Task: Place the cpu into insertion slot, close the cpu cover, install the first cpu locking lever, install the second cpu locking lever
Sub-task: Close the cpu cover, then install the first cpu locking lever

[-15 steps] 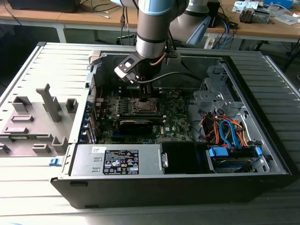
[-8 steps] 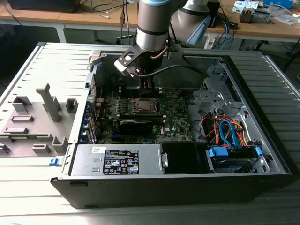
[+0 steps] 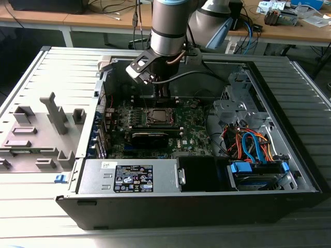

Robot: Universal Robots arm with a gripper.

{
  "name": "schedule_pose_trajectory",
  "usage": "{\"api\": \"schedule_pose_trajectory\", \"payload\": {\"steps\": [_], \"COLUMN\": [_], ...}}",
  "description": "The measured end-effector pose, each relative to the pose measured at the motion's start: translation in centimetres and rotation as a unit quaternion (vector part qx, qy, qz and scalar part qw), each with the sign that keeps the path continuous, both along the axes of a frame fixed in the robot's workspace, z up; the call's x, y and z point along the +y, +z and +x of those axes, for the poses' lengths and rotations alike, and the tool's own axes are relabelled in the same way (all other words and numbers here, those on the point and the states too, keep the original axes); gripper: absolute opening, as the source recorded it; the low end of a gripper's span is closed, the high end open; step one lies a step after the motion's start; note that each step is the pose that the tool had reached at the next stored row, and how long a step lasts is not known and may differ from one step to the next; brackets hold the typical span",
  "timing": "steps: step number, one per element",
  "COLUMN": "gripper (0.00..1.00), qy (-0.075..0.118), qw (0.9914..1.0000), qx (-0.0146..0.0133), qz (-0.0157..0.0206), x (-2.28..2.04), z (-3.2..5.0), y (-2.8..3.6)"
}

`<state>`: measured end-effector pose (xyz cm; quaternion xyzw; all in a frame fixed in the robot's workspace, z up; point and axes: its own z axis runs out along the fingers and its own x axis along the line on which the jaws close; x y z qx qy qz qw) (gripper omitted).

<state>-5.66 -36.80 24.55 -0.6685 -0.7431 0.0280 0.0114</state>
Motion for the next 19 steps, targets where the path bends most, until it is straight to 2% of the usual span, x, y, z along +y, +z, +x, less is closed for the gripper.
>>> {"api": "schedule_pose_trajectory", "payload": {"steps": [5, 9, 13, 16, 19], "gripper": [0.11, 0.11, 0.11, 0.11, 0.11], "qy": [0.001, 0.013, 0.041, 0.06, 0.072], "qw": [1.0, 0.99991, 0.99918, 0.99818, 0.99744], "qx": [0.0, 0.0, 0.0, 0.0, 0.0], "qz": [0.0, 0.0, 0.0, 0.0, 0.0], "x": [0.0, 0.0, 0.0, 0.0, 0.0], "z": [0.0, 0.0, 0.0, 0.0, 0.0], "y": [0.01, 0.01, 0.01, 0.01, 0.01]}}
